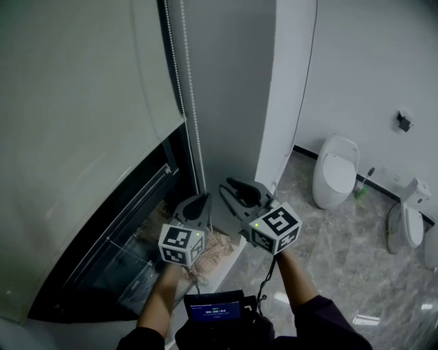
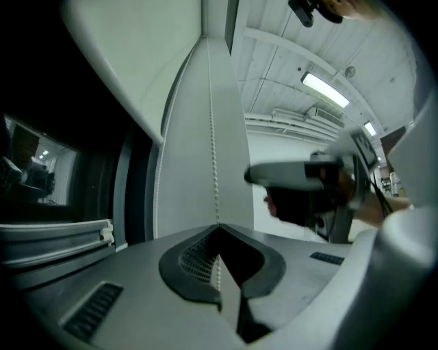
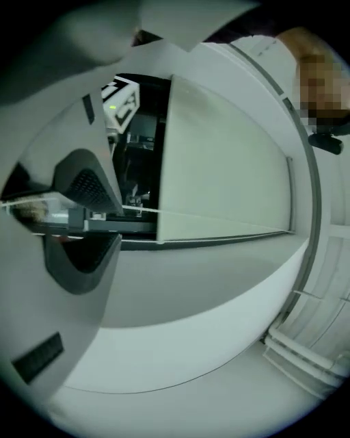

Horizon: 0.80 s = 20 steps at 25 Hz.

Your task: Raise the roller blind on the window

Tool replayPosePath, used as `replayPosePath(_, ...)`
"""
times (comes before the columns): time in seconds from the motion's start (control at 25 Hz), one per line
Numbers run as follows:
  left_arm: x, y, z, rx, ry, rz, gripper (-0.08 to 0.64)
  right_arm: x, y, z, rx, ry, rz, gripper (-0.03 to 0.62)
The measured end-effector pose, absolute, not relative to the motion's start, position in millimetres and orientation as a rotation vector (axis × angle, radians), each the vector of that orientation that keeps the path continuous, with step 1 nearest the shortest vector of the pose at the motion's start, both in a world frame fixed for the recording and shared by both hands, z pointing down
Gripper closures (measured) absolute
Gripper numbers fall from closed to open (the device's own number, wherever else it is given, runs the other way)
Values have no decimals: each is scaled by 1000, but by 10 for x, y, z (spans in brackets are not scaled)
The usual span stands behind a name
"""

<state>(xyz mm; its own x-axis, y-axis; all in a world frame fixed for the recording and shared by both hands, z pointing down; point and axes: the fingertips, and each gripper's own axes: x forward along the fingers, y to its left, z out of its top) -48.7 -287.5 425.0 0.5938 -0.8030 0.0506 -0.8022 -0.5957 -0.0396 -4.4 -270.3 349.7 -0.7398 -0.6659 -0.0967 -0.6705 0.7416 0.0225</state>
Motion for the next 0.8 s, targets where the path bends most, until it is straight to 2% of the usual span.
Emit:
replayPosePath(0.16, -541, -2912, 4553, -2805, 1416, -156, 551, -253, -2758, 2731, -1034, 2804, 285, 515)
replayPosePath(0.32, -520, -2909, 4596, -2787, 1391, -191, 551, -510, -2804, 2310, -1021, 2791, 431, 515)
replayPosePath(0.48, -505, -2884, 4590, -2790, 1380, -194, 551, -588, -2917, 2204, -1063, 2784, 388, 517)
replayPosePath(0.6, -488, -2861, 4576, -2792, 1386, -193, 551, -546, -2937, 2185, -1078, 2767, 381, 569)
replayPosePath(0.8, -482, -2799, 4480, -2761, 1338, -185, 549, -490, -2933, 2171, -1202, 2710, 613, 575)
